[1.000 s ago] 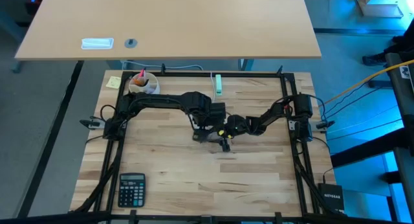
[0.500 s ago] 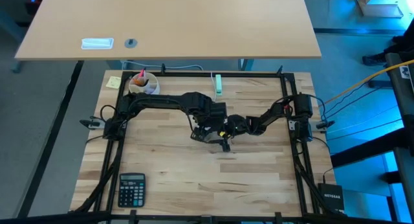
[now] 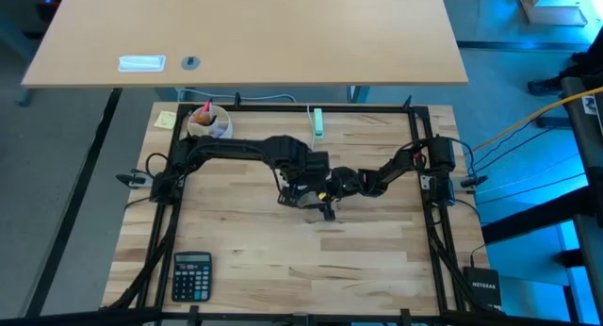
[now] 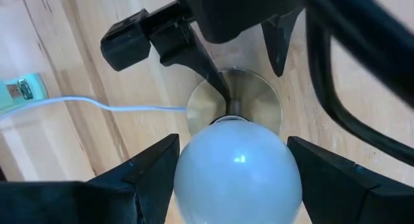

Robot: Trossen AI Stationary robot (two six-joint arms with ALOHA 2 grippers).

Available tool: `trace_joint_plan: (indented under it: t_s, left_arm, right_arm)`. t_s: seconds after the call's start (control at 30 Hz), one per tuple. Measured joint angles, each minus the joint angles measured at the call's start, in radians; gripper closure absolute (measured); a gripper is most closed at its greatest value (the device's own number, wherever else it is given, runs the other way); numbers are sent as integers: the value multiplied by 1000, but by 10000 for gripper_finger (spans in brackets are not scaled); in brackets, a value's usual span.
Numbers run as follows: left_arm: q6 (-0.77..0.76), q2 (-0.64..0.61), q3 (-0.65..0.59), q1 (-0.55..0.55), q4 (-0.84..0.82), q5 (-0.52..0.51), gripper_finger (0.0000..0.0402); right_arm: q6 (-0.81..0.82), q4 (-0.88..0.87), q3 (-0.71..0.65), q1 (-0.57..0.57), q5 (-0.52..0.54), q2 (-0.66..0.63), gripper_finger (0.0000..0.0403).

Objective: Screw lightbulb
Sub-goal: Insert the lightbulb into the lamp socket

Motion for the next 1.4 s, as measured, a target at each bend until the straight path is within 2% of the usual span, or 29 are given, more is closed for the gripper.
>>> trace_joint_plan:
  t_s: [0.17,0.37,0.5,0.77,1.13,1.3,1.4]
  left_arm:
    - [20,0,0,-5,-33,-38,129]
    - [-53,-1,-1,-10,-43,-167,56]
    - [-39,-3,-1,-14,-42,-148,31]
    - [-145,-51,41,-46,-67,-82,25]
    - [-509,-152,49,-72,-99,-77,24]
    - [-542,-143,48,-101,-156,-53,25]
    - [-606,-141,48,-94,-174,-94,27]
  right_arm:
    - [0,0,0,0,0,0,155]
    - [0,1,0,0,-4,0,155]
    - [-1,0,0,0,-1,0,155]
    - [0,0,0,0,-1,0,155]
    - [2,0,0,0,-1,0,155]
    - [3,0,0,0,-1,0,155]
    - [3,0,0,0,-1,0,155]
